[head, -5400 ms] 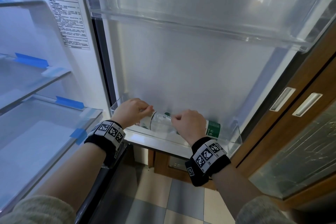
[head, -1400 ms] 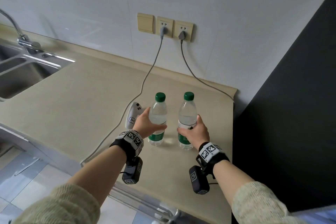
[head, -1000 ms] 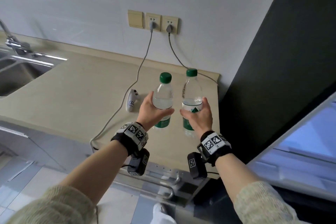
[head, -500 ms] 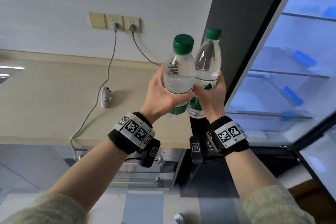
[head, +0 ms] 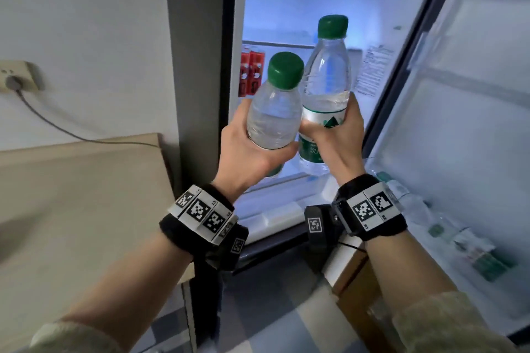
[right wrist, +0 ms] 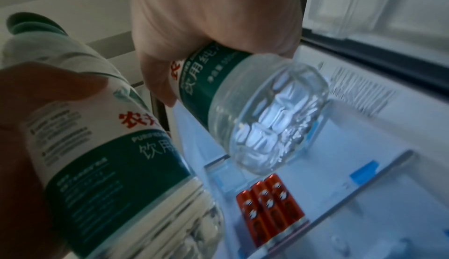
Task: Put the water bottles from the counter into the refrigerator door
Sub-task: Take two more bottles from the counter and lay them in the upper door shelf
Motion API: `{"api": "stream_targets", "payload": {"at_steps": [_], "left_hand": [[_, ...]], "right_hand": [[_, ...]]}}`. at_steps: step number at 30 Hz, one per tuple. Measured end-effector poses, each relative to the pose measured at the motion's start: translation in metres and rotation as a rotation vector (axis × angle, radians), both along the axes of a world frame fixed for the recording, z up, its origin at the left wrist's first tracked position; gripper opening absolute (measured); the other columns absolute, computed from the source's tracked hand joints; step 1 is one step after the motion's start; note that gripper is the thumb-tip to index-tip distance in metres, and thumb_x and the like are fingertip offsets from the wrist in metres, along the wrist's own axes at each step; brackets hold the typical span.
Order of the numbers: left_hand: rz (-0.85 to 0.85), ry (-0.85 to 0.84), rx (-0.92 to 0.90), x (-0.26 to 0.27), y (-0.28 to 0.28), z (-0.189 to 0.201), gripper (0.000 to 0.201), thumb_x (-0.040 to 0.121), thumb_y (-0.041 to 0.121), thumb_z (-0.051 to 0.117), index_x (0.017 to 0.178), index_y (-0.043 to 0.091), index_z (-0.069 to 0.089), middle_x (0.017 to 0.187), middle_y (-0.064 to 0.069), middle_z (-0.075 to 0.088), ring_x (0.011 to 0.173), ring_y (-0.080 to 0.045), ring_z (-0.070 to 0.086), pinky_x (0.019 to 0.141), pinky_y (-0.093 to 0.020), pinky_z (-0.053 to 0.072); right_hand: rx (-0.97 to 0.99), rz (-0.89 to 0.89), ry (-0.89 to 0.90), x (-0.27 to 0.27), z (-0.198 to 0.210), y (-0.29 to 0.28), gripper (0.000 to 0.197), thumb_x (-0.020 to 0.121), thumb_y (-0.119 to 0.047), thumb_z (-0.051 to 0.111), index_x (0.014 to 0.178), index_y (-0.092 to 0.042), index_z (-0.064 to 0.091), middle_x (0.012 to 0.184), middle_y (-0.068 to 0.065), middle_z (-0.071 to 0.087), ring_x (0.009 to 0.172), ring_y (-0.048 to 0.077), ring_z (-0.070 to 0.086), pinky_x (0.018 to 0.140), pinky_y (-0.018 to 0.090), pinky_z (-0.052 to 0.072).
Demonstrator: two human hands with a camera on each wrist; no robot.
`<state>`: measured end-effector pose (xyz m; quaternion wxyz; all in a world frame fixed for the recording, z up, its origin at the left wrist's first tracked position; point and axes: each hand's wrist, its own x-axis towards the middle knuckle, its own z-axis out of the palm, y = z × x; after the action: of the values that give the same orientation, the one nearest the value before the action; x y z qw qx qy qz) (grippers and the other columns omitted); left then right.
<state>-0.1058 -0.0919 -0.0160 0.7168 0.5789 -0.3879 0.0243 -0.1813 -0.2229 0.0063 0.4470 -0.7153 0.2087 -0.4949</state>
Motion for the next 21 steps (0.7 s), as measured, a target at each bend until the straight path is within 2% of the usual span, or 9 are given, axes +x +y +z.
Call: {"api": "stream_targets", "payload": {"at_steps": [3,5,8,10,12,16,19,21], "left_hand": [[-0.079,-0.003,-0.040,-0.012,-0.047,0.011,0.055,0.055,0.009,0.083,0.091,0.035,0.049,0.083,0.011,0.067,0.075,-0.018,0.067,0.068,-0.043,0.057],[-0.120,-0.020,-0.070,-0.021,-0.078,0.021,0.054,0.055,0.009,0.082,0.090,0.033,0.049,0.085,0.005,0.066,0.078,-0.021,0.068,0.070,-0.044,0.056],[-0.176,-0.029,-0.124,-0.031,-0.123,0.038,0.053,0.054,0.014,0.083,0.089,0.034,0.049,0.082,0.012,0.066,0.076,-0.013,0.066,0.071,-0.042,0.057],[-0.207,-0.028,-0.172,-0.039,-0.149,0.052,0.053,0.051,0.023,0.083,0.089,0.037,0.049,0.083,0.015,0.065,0.077,-0.009,0.064,0.073,-0.038,0.057],[-0.224,-0.012,-0.223,-0.045,-0.175,0.064,0.053,0.048,0.030,0.080,0.090,0.038,0.050,0.087,0.013,0.065,0.081,-0.010,0.065,0.076,-0.036,0.058],[-0.242,-0.002,-0.285,-0.049,-0.216,0.088,0.053,0.048,0.032,0.081,0.093,0.035,0.052,0.092,0.005,0.067,0.087,-0.018,0.067,0.081,-0.046,0.056],[-0.279,-0.017,-0.325,-0.051,-0.239,0.110,0.051,0.048,0.034,0.079,0.090,0.035,0.050,0.086,0.014,0.063,0.078,-0.004,0.063,0.076,-0.032,0.056],[-0.301,-0.036,-0.364,-0.050,-0.253,0.127,0.051,0.050,0.028,0.081,0.090,0.034,0.049,0.083,0.016,0.061,0.074,0.002,0.060,0.073,-0.027,0.055]], "right_hand": [[-0.045,-0.087,0.016,-0.018,0.016,-0.038,0.049,0.052,-0.024,0.084,0.089,-0.036,0.055,0.090,-0.009,0.069,0.083,0.011,0.067,0.078,0.040,0.057],[-0.072,-0.140,-0.001,-0.031,0.029,-0.063,0.048,0.051,-0.023,0.083,0.087,-0.037,0.056,0.091,-0.007,0.070,0.084,0.013,0.068,0.078,0.043,0.057],[-0.124,-0.212,-0.028,-0.053,0.052,-0.097,0.049,0.051,-0.024,0.082,0.092,-0.035,0.057,0.092,-0.008,0.070,0.084,0.012,0.068,0.079,0.042,0.057],[-0.181,-0.269,-0.029,-0.067,0.070,-0.118,0.051,0.052,-0.027,0.082,0.096,-0.033,0.057,0.093,-0.010,0.069,0.084,0.009,0.067,0.080,0.041,0.057],[-0.247,-0.340,-0.040,-0.078,0.091,-0.138,0.052,0.052,-0.033,0.083,0.097,-0.032,0.056,0.095,-0.010,0.068,0.086,0.010,0.066,0.080,0.041,0.056],[-0.342,-0.451,-0.094,-0.092,0.133,-0.166,0.056,0.052,-0.041,0.085,0.100,-0.036,0.056,0.100,-0.011,0.067,0.091,0.009,0.065,0.082,0.038,0.057],[-0.403,-0.505,-0.107,-0.097,0.162,-0.178,0.056,0.055,-0.043,0.085,0.102,-0.033,0.057,0.100,-0.014,0.067,0.090,0.005,0.065,0.081,0.032,0.057],[-0.419,-0.536,-0.118,-0.098,0.178,-0.184,0.056,0.056,-0.043,0.085,0.103,-0.032,0.057,0.099,-0.015,0.067,0.089,0.002,0.065,0.080,0.028,0.057]]}}
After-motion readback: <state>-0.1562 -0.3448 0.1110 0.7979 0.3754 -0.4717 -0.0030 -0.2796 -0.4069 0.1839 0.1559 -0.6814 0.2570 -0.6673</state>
